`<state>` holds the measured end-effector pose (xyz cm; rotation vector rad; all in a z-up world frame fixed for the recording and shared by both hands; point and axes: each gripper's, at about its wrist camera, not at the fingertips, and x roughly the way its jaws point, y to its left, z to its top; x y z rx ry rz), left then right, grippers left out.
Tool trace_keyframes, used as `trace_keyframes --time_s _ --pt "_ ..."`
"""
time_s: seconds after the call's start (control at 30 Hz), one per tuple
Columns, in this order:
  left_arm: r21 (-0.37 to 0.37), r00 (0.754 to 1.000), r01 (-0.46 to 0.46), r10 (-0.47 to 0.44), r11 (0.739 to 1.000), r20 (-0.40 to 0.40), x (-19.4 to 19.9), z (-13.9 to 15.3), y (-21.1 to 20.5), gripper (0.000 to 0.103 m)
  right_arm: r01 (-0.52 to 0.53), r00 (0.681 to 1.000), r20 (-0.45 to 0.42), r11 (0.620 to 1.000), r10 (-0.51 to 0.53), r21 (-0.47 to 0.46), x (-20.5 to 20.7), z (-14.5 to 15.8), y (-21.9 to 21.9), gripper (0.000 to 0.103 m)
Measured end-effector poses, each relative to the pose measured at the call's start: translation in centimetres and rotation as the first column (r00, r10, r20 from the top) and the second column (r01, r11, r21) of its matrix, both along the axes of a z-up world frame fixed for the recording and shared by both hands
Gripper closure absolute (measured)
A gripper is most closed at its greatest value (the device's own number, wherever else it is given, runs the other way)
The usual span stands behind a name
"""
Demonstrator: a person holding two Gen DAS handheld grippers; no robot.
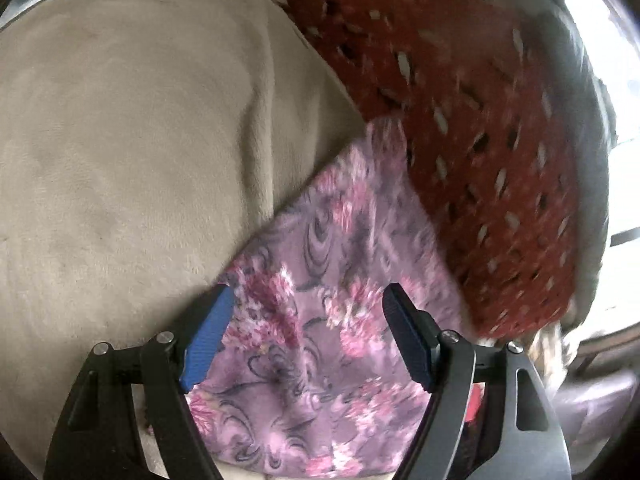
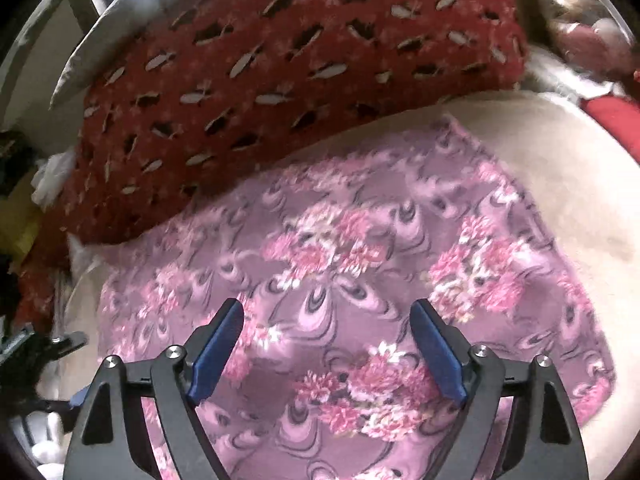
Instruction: Fold small clothes
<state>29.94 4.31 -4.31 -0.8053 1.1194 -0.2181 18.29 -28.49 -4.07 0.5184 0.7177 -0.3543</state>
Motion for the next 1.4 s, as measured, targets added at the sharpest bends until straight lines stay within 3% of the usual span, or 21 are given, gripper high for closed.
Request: trace_keyframes --time_s 0.1,0.17,0.23,0.33,0.47,0.53,0.6,0.63,0.77,0.93,1.03,1.07,1.1,1.13,1.2,1.3,1.4 --pt "0.029 0.995 -0.084 0.082 0.996 0.058 -0.8 1.0 1.8 0.026 -0.051 0.999 -0.021 0.996 0.050 -0.069 0.3 -1.5 0.4 0.003" --pt "0.055 0.992 -0.081 0.075 0.995 0.104 -0.8 1.5 2.4 0.026 -0.063 0.996 -0.063 0.992 0.057 -0.106 0.0 -1.5 0.2 0.001" --pt "0.051 0.992 -0.092 0.086 0.994 0.095 -0.3 1.4 2.9 0.026 -0.076 0.996 -0.062 0.988 0.068 -0.136 0.5 -0.8 0.4 0.000" --pt "0.070 0.999 0.033 -0.035 0.997 0.026 1.9 0.6 1.6 0.026 -0.049 0.998 -0.037 0.992 0.045 -0.116 0.7 -1.1 0.1 0.000" --pt "0.131 0.964 0.253 -0.238 0.959 -0.118 3.8 -1.8 -1.4 0.026 -0.056 0.998 -0.039 0.992 0.052 -0.111 0.9 -0.9 0.0 0.000" --pt "0.169 0.946 0.316 -0.298 0.934 -0.125 3.6 -1.4 -2.3 0.026 -0.047 0.999 -0.017 0.996 0.046 -0.079 1.3 -0.9 -0.5 0.000" --pt "0.066 0.907 0.413 -0.403 0.909 -0.124 2.9 -0.6 -3.4 0.034 -0.037 0.999 0.000 0.998 0.037 -0.044 1.2 -0.7 -1.0 0.000" --pt "0.040 0.892 0.445 -0.439 0.895 -0.109 2.5 -0.1 -3.8 0.044 -0.034 0.999 0.006 0.999 0.034 -0.029 1.0 -0.7 -1.1 0.000" --pt "0.124 0.851 0.525 -0.518 0.842 -0.083 2.7 1.3 -5.0 0.044 -0.035 0.999 0.026 0.999 0.035 0.024 0.7 -0.5 -1.8 0.000" --pt "0.171 0.870 0.488 -0.463 0.856 -0.170 5.3 -1.4 -3.7 0.042 -0.048 0.998 0.032 0.998 0.047 0.050 0.5 -0.5 -2.0 0.000" --pt "0.077 0.892 0.442 -0.430 0.894 -0.138 5.4 -1.7 -2.9 0.035 -0.050 0.998 0.042 0.996 0.047 0.076 0.4 -0.4 -2.4 0.000" --pt "0.061 0.886 0.458 -0.449 0.887 -0.117 5.0 -1.3 -3.2 0.041 -0.050 0.998 0.045 0.995 0.046 0.085 0.4 -0.4 -2.5 0.000" --pt "0.069 0.880 0.471 -0.462 0.880 -0.110 4.6 -1.0 -3.7 0.054 -0.049 0.998 0.048 0.995 0.044 0.093 0.4 -0.3 -2.6 0.000" --pt "0.131 0.879 0.474 -0.460 0.871 -0.123 4.2 -0.8 -4.2 0.083 -0.049 0.998 0.050 0.994 0.045 0.097 0.4 -0.3 -2.7 0.001" --pt "0.193 0.886 0.462 -0.445 0.865 -0.128 3.9 -0.5 -4.4 0.088 -0.052 0.998 0.052 0.994 0.047 0.094 0.5 -0.3 -2.8 0.001" --pt "0.125 0.915 0.401 -0.390 0.908 -0.103 3.1 0.8 -3.6 0.090 -0.063 0.997 0.057 0.994 0.057 0.094 0.5 -0.2 -3.0 0.002" --pt "0.075 0.923 0.385 -0.383 0.920 -0.038 1.6 3.7 -3.7 0.090 -0.075 0.996 0.056 0.994 0.071 0.081 0.3 0.1 -3.4 0.002"
